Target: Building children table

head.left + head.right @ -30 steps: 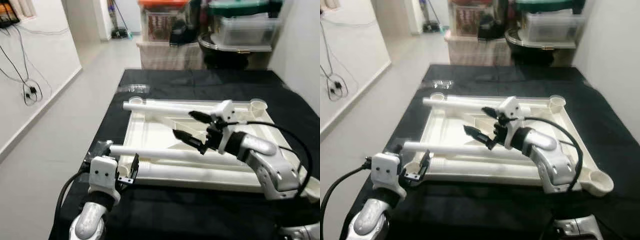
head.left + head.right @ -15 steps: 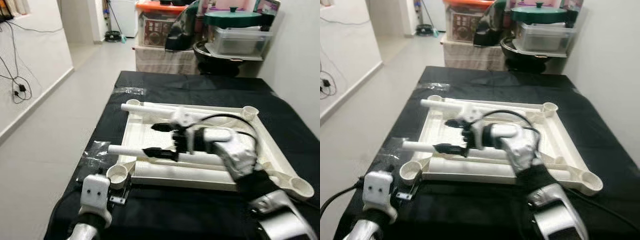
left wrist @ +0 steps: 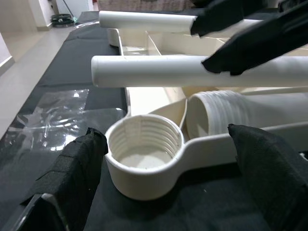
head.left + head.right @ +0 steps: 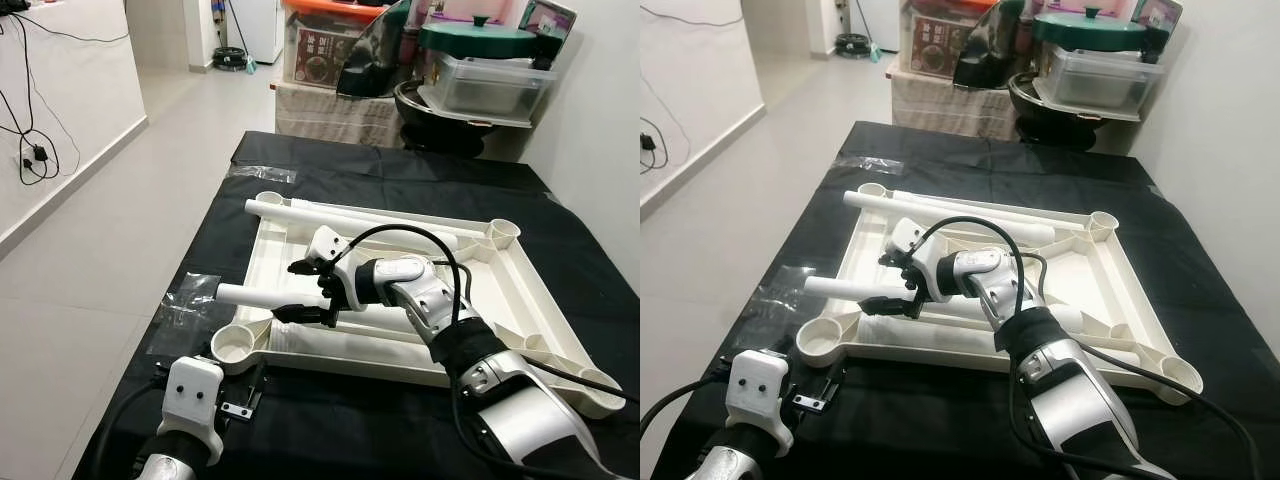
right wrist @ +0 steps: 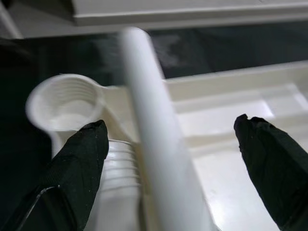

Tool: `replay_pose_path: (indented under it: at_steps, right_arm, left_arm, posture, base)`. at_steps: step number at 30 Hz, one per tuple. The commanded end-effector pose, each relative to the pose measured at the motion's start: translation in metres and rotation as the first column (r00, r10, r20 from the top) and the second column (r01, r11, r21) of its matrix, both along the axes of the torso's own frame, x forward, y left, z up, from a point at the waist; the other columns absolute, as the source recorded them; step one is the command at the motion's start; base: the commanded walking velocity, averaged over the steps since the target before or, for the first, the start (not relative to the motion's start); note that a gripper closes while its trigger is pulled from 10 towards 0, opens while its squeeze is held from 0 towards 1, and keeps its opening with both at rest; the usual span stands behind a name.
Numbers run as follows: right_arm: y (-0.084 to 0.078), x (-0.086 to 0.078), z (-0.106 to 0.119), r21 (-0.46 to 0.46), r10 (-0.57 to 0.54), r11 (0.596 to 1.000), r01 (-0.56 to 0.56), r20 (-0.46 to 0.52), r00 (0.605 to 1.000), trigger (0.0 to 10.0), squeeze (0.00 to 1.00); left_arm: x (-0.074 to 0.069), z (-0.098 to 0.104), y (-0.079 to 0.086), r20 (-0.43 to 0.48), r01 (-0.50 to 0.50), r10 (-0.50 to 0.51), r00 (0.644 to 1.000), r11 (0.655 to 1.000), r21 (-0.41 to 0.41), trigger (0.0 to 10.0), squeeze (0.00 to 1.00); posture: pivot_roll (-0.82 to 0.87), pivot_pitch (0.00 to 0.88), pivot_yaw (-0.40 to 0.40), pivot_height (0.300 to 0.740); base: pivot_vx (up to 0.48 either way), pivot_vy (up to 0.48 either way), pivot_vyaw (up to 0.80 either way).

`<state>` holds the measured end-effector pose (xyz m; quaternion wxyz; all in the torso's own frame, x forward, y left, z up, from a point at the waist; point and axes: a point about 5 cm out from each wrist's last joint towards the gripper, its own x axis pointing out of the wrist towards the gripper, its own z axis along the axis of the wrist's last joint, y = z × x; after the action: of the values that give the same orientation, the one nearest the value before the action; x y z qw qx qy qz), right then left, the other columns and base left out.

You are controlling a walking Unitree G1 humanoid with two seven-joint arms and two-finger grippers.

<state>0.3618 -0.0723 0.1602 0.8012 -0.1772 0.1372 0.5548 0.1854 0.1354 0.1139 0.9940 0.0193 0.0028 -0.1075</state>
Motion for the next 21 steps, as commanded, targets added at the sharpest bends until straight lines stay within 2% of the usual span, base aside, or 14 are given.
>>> replay_pose_path:
  at_steps: [1,6,7,8,9,11,12,14,15,16,21]
  right_arm:
    - [-0.002,0.005,-0.007,-0.026,-0.077,0.997,0.077,-0.016,0.997,10.0,0.00]
    - [-0.006,0.007,-0.022,-0.074,-0.163,0.985,0.158,-0.060,0.985,10.0,0.00]
    - [-0.008,0.009,-0.029,-0.102,-0.207,0.975,0.200,-0.066,0.976,9.0,0.00]
    - [-0.008,0.009,-0.029,-0.102,-0.207,0.975,0.200,-0.066,0.976,9.0,0.00]
    - [-0.009,0.007,-0.035,-0.137,-0.212,0.970,0.202,-0.062,0.975,6.8,0.00]
    - [-0.010,0.006,-0.036,-0.145,-0.209,0.969,0.198,-0.061,0.976,6.8,0.00]
    - [-0.010,0.006,-0.038,-0.155,-0.202,0.969,0.191,-0.060,0.978,8.0,0.00]
    - [-0.010,0.005,-0.039,-0.160,-0.198,0.969,0.186,-0.060,0.978,8.0,0.00]
    - [-0.012,0.005,-0.041,-0.177,-0.200,0.966,0.188,-0.050,0.979,5.4,0.00]
    - [-0.013,0.005,-0.043,-0.190,-0.201,0.963,0.190,-0.042,0.979,0.0,0.00]
    - [-0.015,0.003,-0.046,-0.193,-0.179,0.967,0.165,-0.058,0.982,0.0,0.00]
  left_arm:
    - [0.001,0.000,-0.002,-0.004,0.015,-0.015,1.000,1.000,0.005,10.0,0.00]
    - [0.003,0.001,-0.003,-0.003,0.022,-0.022,1.000,1.000,0.009,10.0,0.00]
    - [0.004,0.000,-0.003,-0.004,0.022,-0.022,1.000,1.000,0.011,10.0,0.00]
    - [0.004,0.000,-0.003,-0.004,0.022,-0.022,1.000,1.000,0.011,10.0,0.00]
    - [0.005,0.000,-0.003,-0.003,0.024,-0.024,1.000,1.000,0.014,10.0,0.00]
    - [0.005,0.000,-0.003,-0.003,0.024,-0.024,1.000,1.000,0.015,10.0,0.00]
    - [0.006,0.000,-0.003,-0.003,0.024,-0.024,1.000,1.000,0.016,10.0,0.00]
    - [0.006,-0.001,-0.003,-0.003,0.024,-0.024,1.000,1.000,0.016,10.0,0.00]
    - [0.006,-0.001,-0.003,-0.003,0.022,-0.022,1.000,1.000,0.017,10.0,0.00]
    - [0.006,-0.001,-0.003,-0.003,0.020,-0.020,1.000,1.000,0.018,10.0,0.00]
    - [0.008,-0.001,-0.003,-0.003,0.015,-0.015,1.000,1.000,0.021,10.0,0.00]
  posture:
    - [0.13,0.000,-0.112,0.740]
    - [0.13,0.000,-0.111,0.740]
    - [0.13,0.000,-0.110,0.740]
    - [0.13,0.000,-0.110,0.740]
    - [0.13,0.000,-0.111,0.740]
    - [0.13,0.000,-0.111,0.740]
    - [0.13,0.000,-0.115,0.740]
    - [0.13,0.000,-0.115,0.740]
    - [0.13,0.000,-0.117,0.740]
    - [0.13,0.000,-0.117,0.740]
    - [0.13,0.000,-0.115,0.740]
  base:
    - [0.000,0.000,0.00]
    - [0.000,0.000,0.00]
    - [0.000,0.000,0.00]
    - [0.000,0.000,0.00]
    - [0.000,0.000,0.00]
    - [0.000,0.000,0.00]
    - [0.000,0.000,0.00]
    - [0.000,0.000,0.00]
    - [0.000,0.000,0.00]
    - [0.000,0.000,0.00]
    - [0.000,0.000,0.00]
